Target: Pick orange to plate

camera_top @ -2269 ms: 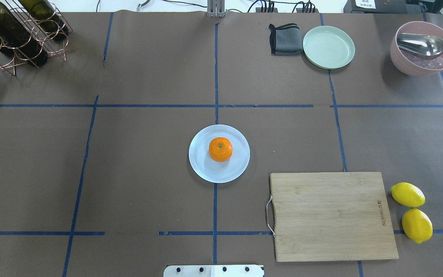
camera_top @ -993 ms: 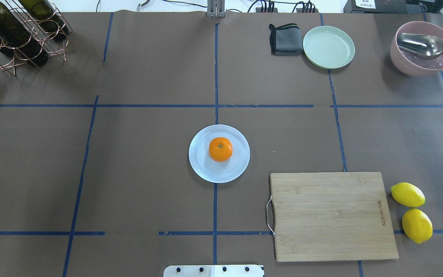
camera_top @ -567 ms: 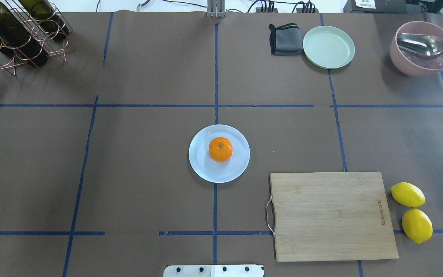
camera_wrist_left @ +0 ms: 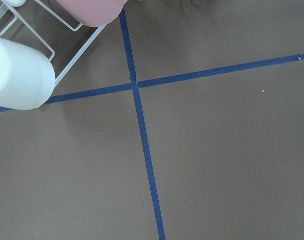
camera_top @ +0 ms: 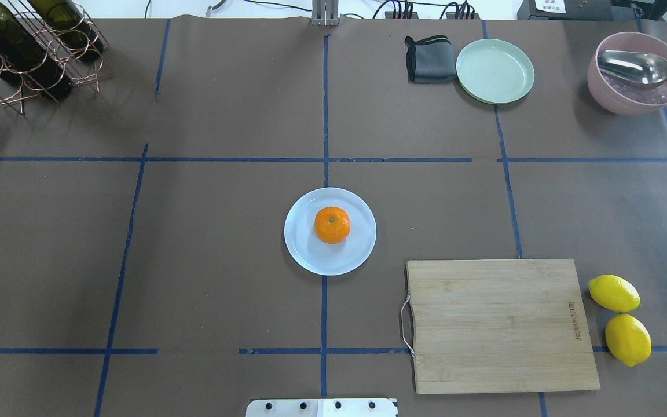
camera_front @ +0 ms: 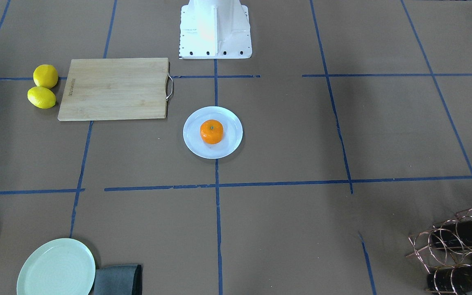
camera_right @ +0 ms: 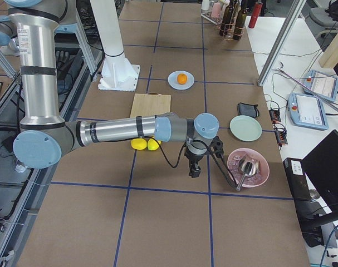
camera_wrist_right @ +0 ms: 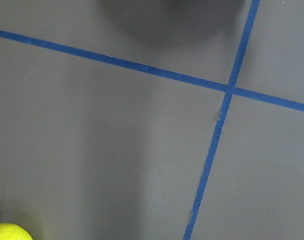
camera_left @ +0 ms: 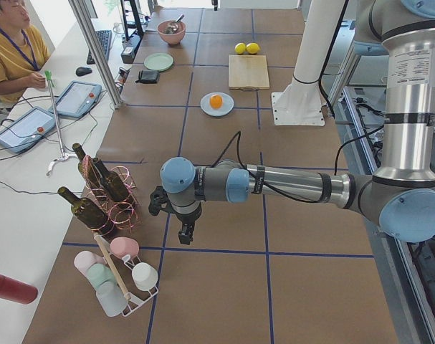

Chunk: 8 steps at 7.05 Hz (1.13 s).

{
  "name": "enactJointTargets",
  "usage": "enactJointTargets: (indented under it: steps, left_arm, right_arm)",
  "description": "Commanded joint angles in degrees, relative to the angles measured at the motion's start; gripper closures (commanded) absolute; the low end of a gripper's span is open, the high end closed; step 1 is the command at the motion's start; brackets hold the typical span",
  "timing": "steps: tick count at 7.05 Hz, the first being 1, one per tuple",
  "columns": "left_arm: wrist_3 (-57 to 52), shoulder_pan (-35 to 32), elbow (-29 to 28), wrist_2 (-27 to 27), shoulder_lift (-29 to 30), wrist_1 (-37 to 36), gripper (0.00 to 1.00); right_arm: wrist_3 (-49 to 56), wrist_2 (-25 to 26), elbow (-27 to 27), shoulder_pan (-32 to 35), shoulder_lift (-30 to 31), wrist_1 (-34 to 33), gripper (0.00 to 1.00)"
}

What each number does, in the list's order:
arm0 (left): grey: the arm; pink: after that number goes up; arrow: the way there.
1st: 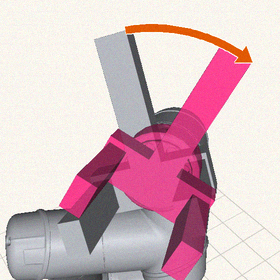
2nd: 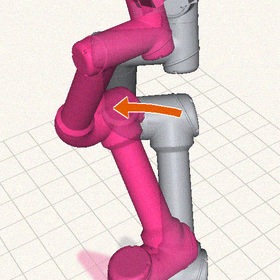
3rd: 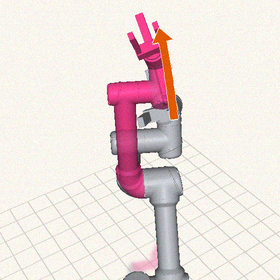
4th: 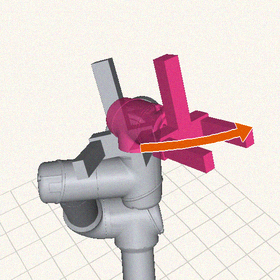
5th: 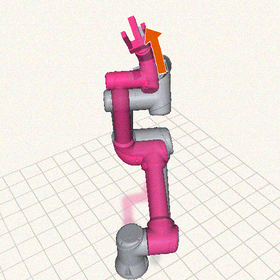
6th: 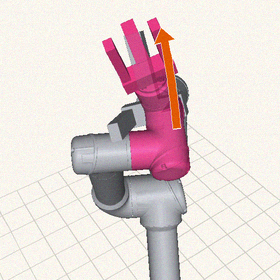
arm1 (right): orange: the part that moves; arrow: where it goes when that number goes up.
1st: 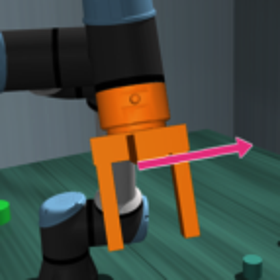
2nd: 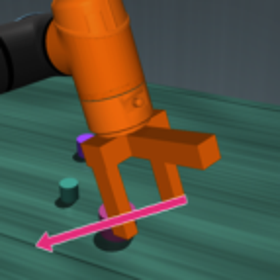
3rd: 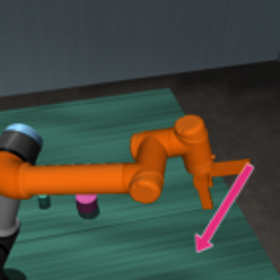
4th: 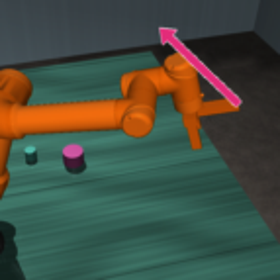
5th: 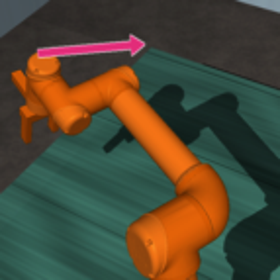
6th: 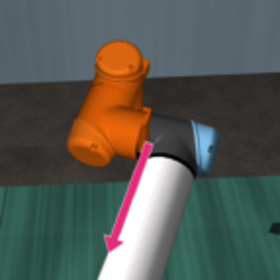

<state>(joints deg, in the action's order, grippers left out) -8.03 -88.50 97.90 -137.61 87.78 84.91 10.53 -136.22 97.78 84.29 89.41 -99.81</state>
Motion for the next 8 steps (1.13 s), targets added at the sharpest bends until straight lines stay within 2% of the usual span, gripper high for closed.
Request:
enactJointTargets:
  steps: [1,5,8]
  left_arm:
    - [0.2,0.1,-0.1,0.1,0.2,0.0,0.0]
    - [0.3,-0.2,-1.0,0.2,-0.4,-0.2,0.0]
    - [0.3,-0.4,-0.9,2.4,0.0,-0.1,0.0]
  right_arm:
    - [-0.1,0.1,-0.6,0.0,-0.2,0.8,0.0]
    - [-0.1,0.1,-0.6,1.1,-0.2,0.8,0.0]
    - [-0.2,0.1,-0.3,1.5,-0.3,0.8,0.0]
